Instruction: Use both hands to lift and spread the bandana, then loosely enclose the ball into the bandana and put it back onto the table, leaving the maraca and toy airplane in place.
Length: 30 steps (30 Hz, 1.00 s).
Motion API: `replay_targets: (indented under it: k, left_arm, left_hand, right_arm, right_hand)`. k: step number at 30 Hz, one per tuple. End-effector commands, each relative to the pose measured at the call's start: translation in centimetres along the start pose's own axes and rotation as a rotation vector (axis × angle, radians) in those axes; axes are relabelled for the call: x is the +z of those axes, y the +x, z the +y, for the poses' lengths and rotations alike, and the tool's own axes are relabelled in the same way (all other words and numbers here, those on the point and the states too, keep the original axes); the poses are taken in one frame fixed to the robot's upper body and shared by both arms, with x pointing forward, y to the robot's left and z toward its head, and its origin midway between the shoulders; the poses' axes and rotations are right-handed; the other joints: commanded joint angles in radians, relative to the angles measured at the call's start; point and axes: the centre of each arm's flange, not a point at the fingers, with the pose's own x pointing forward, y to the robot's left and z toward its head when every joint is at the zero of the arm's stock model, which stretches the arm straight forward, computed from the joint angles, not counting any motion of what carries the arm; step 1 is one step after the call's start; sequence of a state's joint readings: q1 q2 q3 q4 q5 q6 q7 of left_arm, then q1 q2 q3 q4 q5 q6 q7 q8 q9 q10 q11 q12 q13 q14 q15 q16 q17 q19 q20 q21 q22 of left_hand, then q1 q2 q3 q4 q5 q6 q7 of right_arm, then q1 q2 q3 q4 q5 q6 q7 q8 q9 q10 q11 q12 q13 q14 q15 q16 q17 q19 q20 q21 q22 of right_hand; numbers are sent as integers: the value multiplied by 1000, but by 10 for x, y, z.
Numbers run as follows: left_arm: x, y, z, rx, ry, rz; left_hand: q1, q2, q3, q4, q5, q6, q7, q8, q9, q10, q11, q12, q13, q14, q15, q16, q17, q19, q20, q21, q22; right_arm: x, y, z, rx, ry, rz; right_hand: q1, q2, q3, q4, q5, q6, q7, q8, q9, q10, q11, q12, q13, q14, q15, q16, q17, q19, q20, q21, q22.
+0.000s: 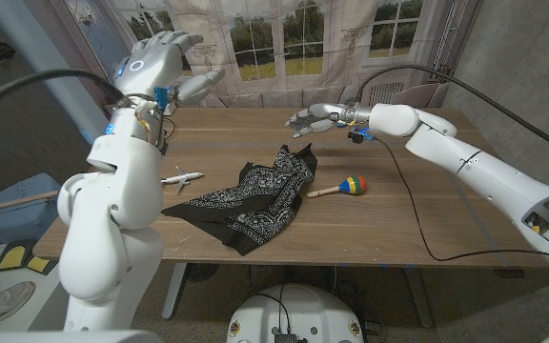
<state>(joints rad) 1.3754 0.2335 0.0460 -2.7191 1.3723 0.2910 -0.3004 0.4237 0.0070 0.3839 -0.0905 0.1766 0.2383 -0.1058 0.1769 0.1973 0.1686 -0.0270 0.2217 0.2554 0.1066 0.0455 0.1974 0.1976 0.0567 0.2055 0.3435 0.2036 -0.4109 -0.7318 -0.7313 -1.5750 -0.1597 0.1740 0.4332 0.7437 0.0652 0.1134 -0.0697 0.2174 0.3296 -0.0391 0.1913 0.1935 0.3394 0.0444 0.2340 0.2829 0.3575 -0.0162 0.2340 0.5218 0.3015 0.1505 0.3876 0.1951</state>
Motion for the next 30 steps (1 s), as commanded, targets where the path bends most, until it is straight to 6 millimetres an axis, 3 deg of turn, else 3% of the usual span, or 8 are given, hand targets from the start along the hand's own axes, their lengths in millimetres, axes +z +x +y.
replay_targets:
  k: [1, 6, 12, 14, 17, 23, 30]
  left_arm:
    - [4, 18, -35, -183, -874, -272]
    - [5, 21, -35, -278, -848, -279]
    - [14, 11, -22, -255, -668, -185]
    - [14, 9, -23, -250, -660, -170]
    - [13, 8, -24, -247, -671, -162]
    - [10, 9, -25, -249, -666, -142]
    - [4, 13, -24, -242, -671, -129]
  left_hand:
    - [-56, 0, -16, 24, -6, -55, -37, -3, -4, -26, 15, -8, -5, -11, 21, 1, 6, -21, 4, -8, 6]
    - [-70, -7, -23, 23, -4, -108, -35, -9, -6, -59, 15, -17, -9, -30, 38, -6, 3, -34, 9, -15, 8]
    - [-97, -41, -46, 17, -1, -178, -14, -6, -7, -91, 35, -19, -14, -57, 55, -8, 2, -59, 10, -27, 10]
    - [-100, -44, -48, 17, -1, -175, -14, -3, -7, -87, 32, -16, -14, -56, 55, -7, 2, -60, 9, -27, 11]
    - [-104, -46, -50, 18, 0, -176, -14, -1, -8, -88, 35, -16, -15, -58, 54, -7, 2, -60, 9, -28, 11]
    - [-110, -44, -52, 20, 1, -178, -15, 1, -8, -91, 35, -15, -15, -62, 56, -7, 2, -59, 9, -27, 12]
    - [-114, -42, -53, 22, 3, -188, -16, 1, -8, -96, 37, -15, -16, -62, 54, -6, 2, -58, 8, -27, 12]
  right_arm:
    - [2, -2, 30, 70, -147, 60]
    - [-7, 2, 31, 67, -101, 84]
    - [-8, -1, 30, -7, -92, 73]
    - [-2, -2, 36, -42, -144, 64]
    - [7, 1, 48, -45, -207, 49]
    - [13, 6, 58, 62, -167, 3]
    - [27, 0, 64, 132, -144, -29]
  right_hand:
    - [-67, -23, -36, 25, -4, -29, -2, -5, 5, -32, 22, -14, 2, -44, 9, -18, -10, -11, 25, -10, 0]
    - [-98, -28, -50, 38, -3, -51, -1, -6, 6, -66, 21, -28, 0, -68, 26, -28, -22, -20, 53, -19, -3]
    - [-125, -31, -63, 50, -2, -82, 4, -11, 6, -86, 24, -34, -2, -83, 34, -33, -31, -33, 56, -30, -4]
    - [-136, -36, -70, 53, -1, -103, -4, -13, 6, -103, 26, -38, -3, -105, 46, -40, -37, -40, 54, -36, -5]
    - [-161, -42, -85, 57, 5, -185, -28, -16, 6, -172, 14, -49, -9, -181, 59, -51, -64, -86, 63, -69, -8]
    - [-238, -74, -131, 87, 10, -285, -23, -17, 7, -208, 7, -43, -14, -166, 60, -29, -85, -83, 67, -85, -8]
    - [-278, -94, -156, 103, 15, -276, -21, -2, 7, -225, 13, -43, -16, -157, 70, -23, -94, -61, 66, -84, -7]
